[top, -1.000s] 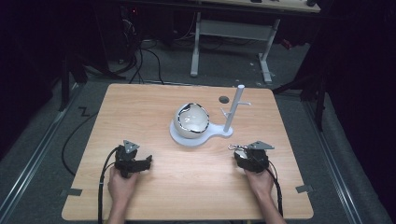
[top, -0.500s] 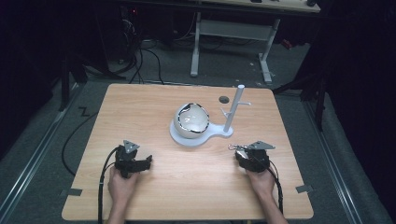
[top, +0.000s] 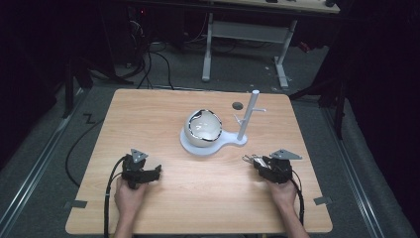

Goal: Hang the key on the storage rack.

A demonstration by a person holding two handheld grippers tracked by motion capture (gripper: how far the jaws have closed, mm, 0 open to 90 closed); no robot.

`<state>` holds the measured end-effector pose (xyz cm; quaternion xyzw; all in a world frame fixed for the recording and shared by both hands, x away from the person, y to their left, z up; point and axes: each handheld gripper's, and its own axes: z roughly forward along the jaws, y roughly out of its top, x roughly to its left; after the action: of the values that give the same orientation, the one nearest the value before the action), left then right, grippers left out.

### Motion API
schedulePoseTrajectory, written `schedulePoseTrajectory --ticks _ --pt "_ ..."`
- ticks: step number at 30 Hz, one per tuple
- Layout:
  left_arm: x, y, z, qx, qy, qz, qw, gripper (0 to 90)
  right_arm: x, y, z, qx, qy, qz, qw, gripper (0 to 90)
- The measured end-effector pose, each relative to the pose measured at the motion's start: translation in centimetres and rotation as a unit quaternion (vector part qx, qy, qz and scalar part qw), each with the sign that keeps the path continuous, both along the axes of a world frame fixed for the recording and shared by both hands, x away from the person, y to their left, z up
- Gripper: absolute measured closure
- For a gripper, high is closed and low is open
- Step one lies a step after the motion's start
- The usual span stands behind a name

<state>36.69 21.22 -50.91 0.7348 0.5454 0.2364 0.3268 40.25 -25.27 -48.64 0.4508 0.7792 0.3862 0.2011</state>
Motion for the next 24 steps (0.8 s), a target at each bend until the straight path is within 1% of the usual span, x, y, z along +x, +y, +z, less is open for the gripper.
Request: schedulePoseTrajectory --ticks 4,10,11,13,14,15,17,19,24 --pt "0.0 0.0 0.0 0.0 0.0 0.0 1.0 17.0 -0.3 -0.8 0.7 0.02 -0.007 -0.003 0.9998 53.2" --pt "0.0 0.0 0.0 0.0 0.0 0.0 1.0 17.0 -0.6 -1.3 1.4 0.03 -0.016 -0.004 0.9994 53.2" --pt "0.0 0.0 0.0 0.0 0.0 0.0 1.0 17.0 -0.7 -1.5 1.9 0.034 -0.024 -0.003 0.9991 53.3" --pt "0.0 0.0 0.0 0.0 0.0 0.0 1.0 17.0 -0.7 -1.6 2.2 0.037 -0.028 -0.002 0.9989 53.3" --pt "0.0 0.0 0.0 0.0 0.0 0.0 1.0 17.0 -0.8 -1.8 2.8 0.039 -0.036 -0.002 0.9986 53.3" --pt "0.0 0.0 0.0 0.0 0.0 0.0 1.0 17.0 -0.8 -1.8 2.8 0.039 -0.036 -0.002 0.9986 53.3" --pt "0.0 0.0 0.0 0.0 0.0 0.0 1.0 17.0 -0.8 -2.2 3.3 0.049 -0.039 -0.002 0.998 53.3" --pt "0.0 0.0 0.0 0.0 0.0 0.0 1.0 17.0 -0.8 -2.3 3.5 0.05 -0.042 -0.003 0.9979 53.3" --pt "0.0 0.0 0.0 0.0 0.0 0.0 1.0 17.0 -0.8 -3.2 4.7 0.073 -0.055 -0.005 0.9958 53.3"
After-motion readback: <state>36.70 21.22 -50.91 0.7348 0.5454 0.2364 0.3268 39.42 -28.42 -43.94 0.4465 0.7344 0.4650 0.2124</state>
